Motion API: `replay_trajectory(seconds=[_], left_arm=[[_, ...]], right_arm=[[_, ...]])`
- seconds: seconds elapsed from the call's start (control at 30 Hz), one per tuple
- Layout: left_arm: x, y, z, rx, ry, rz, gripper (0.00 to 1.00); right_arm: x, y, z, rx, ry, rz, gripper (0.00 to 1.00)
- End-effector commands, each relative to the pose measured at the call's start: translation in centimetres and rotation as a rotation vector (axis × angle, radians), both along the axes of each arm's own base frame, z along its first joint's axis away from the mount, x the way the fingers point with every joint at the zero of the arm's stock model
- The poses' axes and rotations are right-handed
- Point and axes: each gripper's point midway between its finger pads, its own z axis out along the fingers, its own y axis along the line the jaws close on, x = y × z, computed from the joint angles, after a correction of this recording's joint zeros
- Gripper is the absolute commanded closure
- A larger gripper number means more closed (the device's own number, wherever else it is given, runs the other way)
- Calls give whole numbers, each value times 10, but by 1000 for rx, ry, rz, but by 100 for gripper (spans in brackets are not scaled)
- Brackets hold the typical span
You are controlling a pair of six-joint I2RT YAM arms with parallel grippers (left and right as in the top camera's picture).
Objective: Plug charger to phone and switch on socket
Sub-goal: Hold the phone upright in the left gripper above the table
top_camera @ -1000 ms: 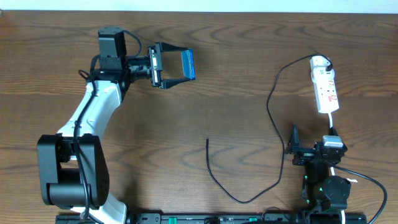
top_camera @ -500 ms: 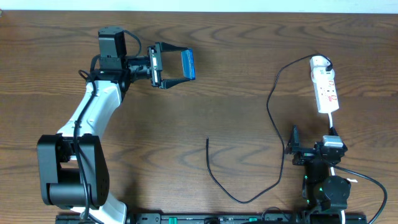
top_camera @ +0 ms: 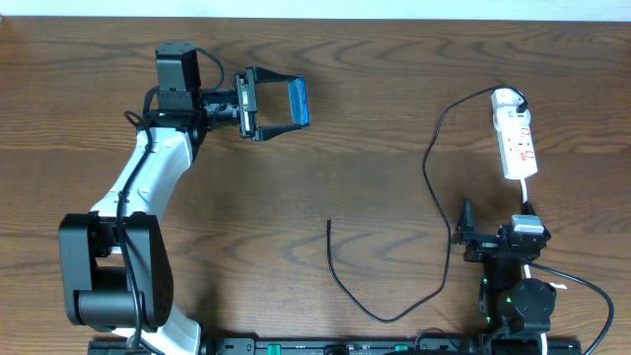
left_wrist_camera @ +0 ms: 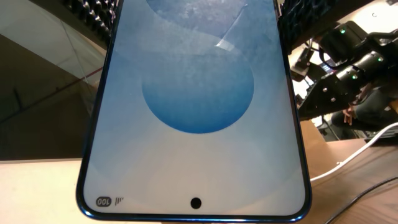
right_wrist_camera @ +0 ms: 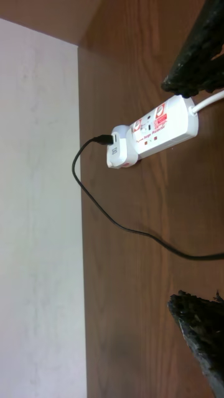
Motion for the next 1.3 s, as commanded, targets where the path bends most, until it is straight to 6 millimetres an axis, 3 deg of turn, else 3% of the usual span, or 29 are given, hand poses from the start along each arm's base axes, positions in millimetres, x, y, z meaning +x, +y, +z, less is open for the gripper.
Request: replay_trajectory(seconds=[0.0, 1.27], left_arm=[[-8, 0, 20, -28, -37, -33, 93], [-8, 0, 20, -24, -59, -35, 93]], right_arm=[[0, 1, 0, 11, -3, 5, 1], [0, 1, 0, 11, -3, 5, 1]])
